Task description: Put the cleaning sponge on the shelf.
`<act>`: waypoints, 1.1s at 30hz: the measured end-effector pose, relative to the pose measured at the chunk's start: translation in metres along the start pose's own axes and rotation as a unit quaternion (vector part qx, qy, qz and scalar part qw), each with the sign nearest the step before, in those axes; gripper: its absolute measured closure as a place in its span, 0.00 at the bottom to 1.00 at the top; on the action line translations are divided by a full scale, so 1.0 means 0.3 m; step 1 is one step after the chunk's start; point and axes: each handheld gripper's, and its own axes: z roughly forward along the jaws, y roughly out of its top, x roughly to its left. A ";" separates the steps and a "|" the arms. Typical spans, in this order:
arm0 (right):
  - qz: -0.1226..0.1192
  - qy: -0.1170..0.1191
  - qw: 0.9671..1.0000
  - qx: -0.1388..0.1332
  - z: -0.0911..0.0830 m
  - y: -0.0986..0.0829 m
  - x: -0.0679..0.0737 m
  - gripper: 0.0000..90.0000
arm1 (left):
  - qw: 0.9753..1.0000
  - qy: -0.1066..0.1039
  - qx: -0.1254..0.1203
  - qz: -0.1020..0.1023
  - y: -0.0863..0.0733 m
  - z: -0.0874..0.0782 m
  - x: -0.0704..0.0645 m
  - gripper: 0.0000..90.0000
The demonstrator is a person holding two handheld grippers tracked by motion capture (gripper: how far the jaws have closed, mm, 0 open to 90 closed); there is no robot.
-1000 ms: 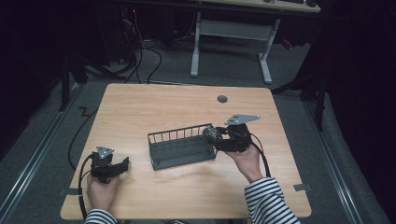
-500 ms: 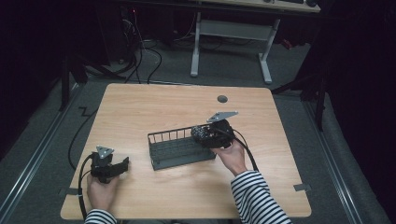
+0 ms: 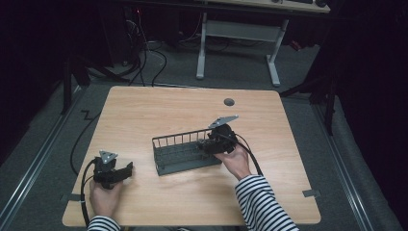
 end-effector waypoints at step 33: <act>0.040 -0.048 0.992 -0.108 -0.343 -0.100 -0.087 0.45 | 1.000 0.000 0.000 -0.001 0.000 0.000 0.000 0.27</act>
